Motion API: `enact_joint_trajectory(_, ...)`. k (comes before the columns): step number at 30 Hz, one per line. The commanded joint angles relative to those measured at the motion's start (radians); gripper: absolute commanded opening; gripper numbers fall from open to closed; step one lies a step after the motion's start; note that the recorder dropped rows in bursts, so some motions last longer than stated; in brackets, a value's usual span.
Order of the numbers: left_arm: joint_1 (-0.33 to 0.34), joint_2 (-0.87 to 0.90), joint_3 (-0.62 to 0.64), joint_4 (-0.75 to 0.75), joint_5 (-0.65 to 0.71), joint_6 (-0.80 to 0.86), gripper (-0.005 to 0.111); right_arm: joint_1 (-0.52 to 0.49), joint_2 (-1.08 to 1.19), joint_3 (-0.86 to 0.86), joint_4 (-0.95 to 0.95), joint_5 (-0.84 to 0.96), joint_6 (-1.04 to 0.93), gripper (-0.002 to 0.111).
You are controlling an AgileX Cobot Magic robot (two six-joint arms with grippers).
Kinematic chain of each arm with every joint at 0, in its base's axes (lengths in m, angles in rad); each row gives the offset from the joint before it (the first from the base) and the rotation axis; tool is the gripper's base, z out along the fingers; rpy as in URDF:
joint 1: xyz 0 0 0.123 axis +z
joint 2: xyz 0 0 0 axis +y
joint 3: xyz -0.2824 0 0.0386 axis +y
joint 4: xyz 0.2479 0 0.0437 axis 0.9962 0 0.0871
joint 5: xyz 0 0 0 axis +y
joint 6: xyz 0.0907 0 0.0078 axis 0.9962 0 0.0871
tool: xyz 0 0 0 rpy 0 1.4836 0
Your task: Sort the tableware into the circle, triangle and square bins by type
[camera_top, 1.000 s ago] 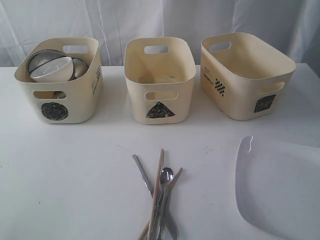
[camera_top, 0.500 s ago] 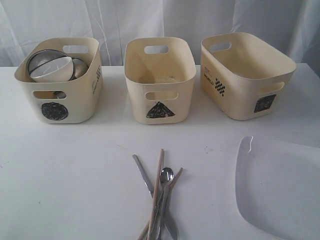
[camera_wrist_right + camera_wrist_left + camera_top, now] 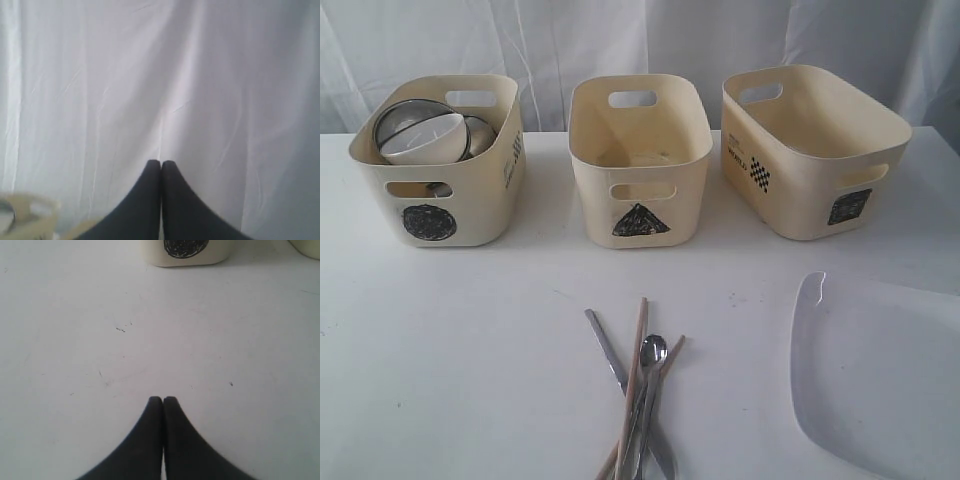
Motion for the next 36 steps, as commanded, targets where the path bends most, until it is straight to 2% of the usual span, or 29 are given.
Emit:
enact_joint_trajectory(1,-0.006,-0.004,0.003,-0.011,0.035,-0.004,0.000,0.000,0.268,-0.223,-0.507,0.289,0.115,0.000)
enact_joint_trajectory(2,-0.006,-0.004,0.003,-0.011,0.035,-0.004,0.000,0.000,0.301,-0.258,-0.500,0.433,0.151,0.000)
enact_joint_trajectory(4,-0.006,-0.004,0.003,-0.011,0.035,-0.004,0.000,0.000,0.372,-0.325,-0.433,0.880,0.249,0.000)
enact_joint_trajectory(6,-0.006,-0.004,0.003,-0.011,0.035,-0.004,0.000,0.000,0.421,-0.373,-0.359,1.251,0.309,0.000)
enact_joint_trajectory(7,-0.006,-0.004,0.003,-0.011,0.035,-0.004,0.000,0.000,0.439,-0.401,-0.311,1.368,0.307,0.000)
enact_joint_trajectory(8,-0.006,-0.004,0.003,-0.011,0.035,-0.004,0.000,0.000,0.443,-0.415,-0.263,1.409,0.280,0.000)
enact_joint_trajectory(11,-0.006,-0.004,0.003,-0.011,0.035,-0.004,0.000,0.024,0.429,-0.459,0.112,1.318,-0.042,0.000)
enact_joint_trajectory(13,-0.006,-0.004,0.003,-0.011,0.035,-0.004,0.000,0.069,0.423,-0.496,0.491,1.287,-0.367,0.000)
enact_joint_trajectory(15,-0.006,-0.004,0.003,-0.011,0.035,-0.004,0.000,0.135,0.444,-0.522,0.736,1.313,-0.511,0.000)
enact_joint_trajectory(16,-0.006,-0.004,0.003,-0.011,0.035,-0.004,0.000,0.183,0.464,-0.533,0.800,1.330,-0.523,0.000)
enact_joint_trajectory(22,-0.006,-0.004,0.003,-0.011,0.034,-0.004,0.000,0.541,0.679,-0.592,0.776,1.358,-0.401,0.000)
enact_joint_trajectory(26,-0.006,-0.004,0.003,-0.011,0.010,-0.004,0.000,0.709,0.838,-0.640,0.700,1.398,-0.338,0.000)
enact_joint_trajectory(30,-0.006,-0.004,0.003,-0.011,-0.015,-0.004,0.000,0.775,0.907,-0.644,0.698,1.400,-0.338,0.000)
enact_joint_trajectory(36,-0.006,-0.004,0.003,-0.011,-0.091,-0.004,0.000,0.786,0.929,-0.639,0.698,1.364,-0.338,0.000)
